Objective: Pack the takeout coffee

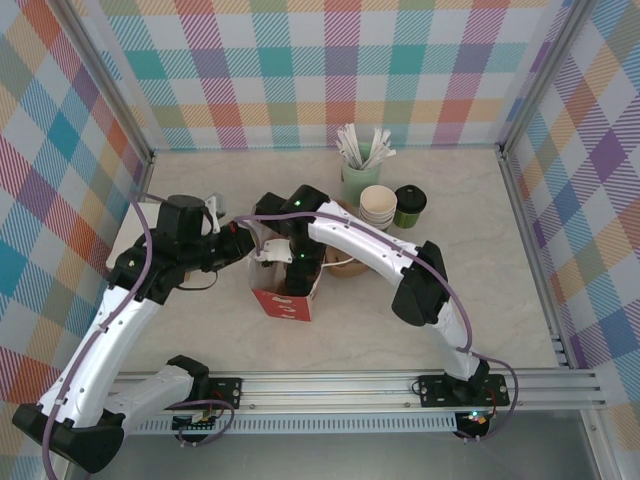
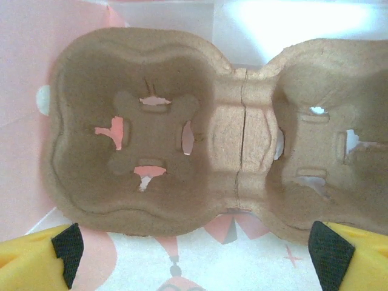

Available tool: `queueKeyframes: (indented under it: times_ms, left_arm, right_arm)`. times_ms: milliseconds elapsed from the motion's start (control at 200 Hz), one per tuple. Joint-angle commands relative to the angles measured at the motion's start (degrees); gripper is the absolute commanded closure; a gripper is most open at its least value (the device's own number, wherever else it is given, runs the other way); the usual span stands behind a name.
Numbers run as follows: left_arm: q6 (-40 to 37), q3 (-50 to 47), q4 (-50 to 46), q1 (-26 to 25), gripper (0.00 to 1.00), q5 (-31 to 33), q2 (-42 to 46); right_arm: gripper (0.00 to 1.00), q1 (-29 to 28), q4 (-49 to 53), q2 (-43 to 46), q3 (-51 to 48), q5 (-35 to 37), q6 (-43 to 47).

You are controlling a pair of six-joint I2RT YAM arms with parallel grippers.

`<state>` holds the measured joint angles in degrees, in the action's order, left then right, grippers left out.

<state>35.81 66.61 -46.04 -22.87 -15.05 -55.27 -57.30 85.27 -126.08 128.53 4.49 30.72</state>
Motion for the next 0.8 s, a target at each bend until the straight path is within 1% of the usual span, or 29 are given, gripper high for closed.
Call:
queueKeyframes:
  times_ms: [0, 275, 430, 665, 795]
  left_arm:
    - [1.0, -2.7, -0.3, -2.0, 1.00, -2.4, -0.6]
    - [1.1, -4.1, 0.4, -2.2, 1.00, -2.6, -0.9]
    - [1.1, -4.7, 0.5, -2.2, 1.00, -2.6, -0.9]
    - [1.2, -5.0, 0.7, -2.2, 1.00, -2.5, -0.5]
    - [1.2, -5.3, 0.6, -2.2, 1.00, -2.4, -0.3]
  right_arm:
    - [0.01, -0.9, -3.4, 4.7, 4.1, -4.5, 0.6]
    - [0.00, -0.5, -3.3, 6.1, 6.3, -5.3, 0.7]
    - [0.00, 0.0, -2.4, 6.7, 8.5, -4.0, 1.2]
    - [0.00, 1.1, -2.1, 7.7, 7.2, -2.3, 2.1]
    - [0.00, 1.9, -2.4, 8.1, 6.6, -3.6, 2.2]
